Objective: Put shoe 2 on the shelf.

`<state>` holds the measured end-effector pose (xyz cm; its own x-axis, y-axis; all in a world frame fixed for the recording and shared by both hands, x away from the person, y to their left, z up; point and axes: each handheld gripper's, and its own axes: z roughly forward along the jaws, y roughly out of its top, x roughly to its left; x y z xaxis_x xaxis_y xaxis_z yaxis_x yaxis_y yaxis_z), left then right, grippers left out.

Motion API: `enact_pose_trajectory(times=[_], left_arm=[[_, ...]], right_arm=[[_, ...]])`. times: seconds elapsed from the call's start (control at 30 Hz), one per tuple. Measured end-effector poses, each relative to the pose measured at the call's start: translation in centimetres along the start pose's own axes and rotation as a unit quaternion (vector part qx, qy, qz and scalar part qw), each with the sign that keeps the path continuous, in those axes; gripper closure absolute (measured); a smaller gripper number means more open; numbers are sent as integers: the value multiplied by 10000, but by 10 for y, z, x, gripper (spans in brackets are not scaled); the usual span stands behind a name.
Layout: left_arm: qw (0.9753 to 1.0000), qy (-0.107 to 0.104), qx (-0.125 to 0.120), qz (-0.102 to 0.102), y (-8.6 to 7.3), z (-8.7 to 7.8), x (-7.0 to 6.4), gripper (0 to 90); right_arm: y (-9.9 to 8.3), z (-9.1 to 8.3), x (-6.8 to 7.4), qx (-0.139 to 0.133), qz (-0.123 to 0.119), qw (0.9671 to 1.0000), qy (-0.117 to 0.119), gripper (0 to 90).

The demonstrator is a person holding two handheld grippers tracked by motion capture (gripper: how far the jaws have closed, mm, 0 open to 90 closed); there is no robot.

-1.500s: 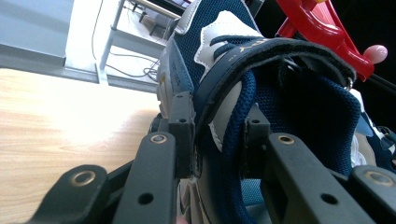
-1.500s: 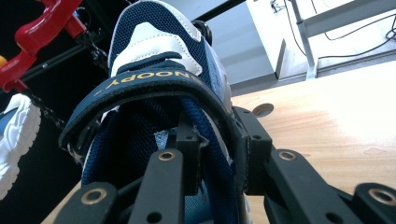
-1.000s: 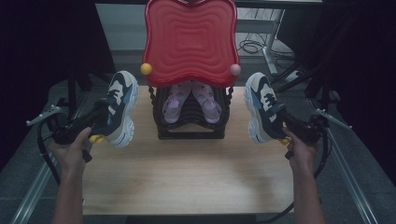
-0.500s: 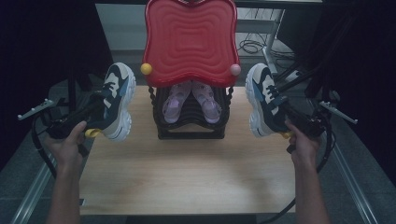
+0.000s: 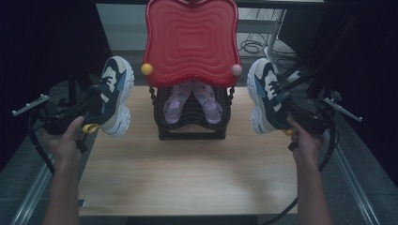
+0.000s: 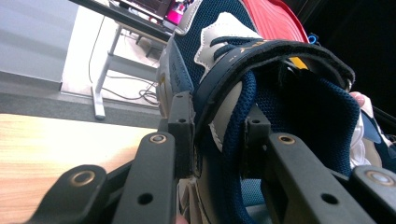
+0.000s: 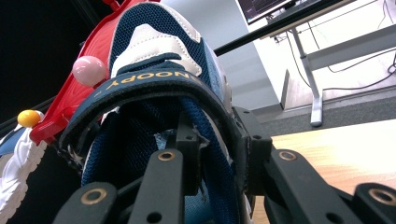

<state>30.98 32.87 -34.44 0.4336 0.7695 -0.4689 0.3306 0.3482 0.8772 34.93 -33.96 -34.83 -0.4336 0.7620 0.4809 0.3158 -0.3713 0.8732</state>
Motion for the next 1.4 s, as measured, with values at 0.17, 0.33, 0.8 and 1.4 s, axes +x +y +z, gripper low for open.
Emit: enact_pose_trajectory(times=[0.17,0.33,0.8,1.4], left_arm=[[10000,12,-36,-15,2,0,-1,722],[10000,23,-59,43,7,1,-6,722],[9995,-143,-162,226,31,13,-29,722],[9985,-404,-251,258,64,33,-47,722]], right_arm=[[2,1,0,-37,9,10000,24,741],[6,2,3,-111,14,9999,45,742],[30,13,25,-268,-119,9996,42,741],[62,28,55,-334,-255,9990,141,741]])
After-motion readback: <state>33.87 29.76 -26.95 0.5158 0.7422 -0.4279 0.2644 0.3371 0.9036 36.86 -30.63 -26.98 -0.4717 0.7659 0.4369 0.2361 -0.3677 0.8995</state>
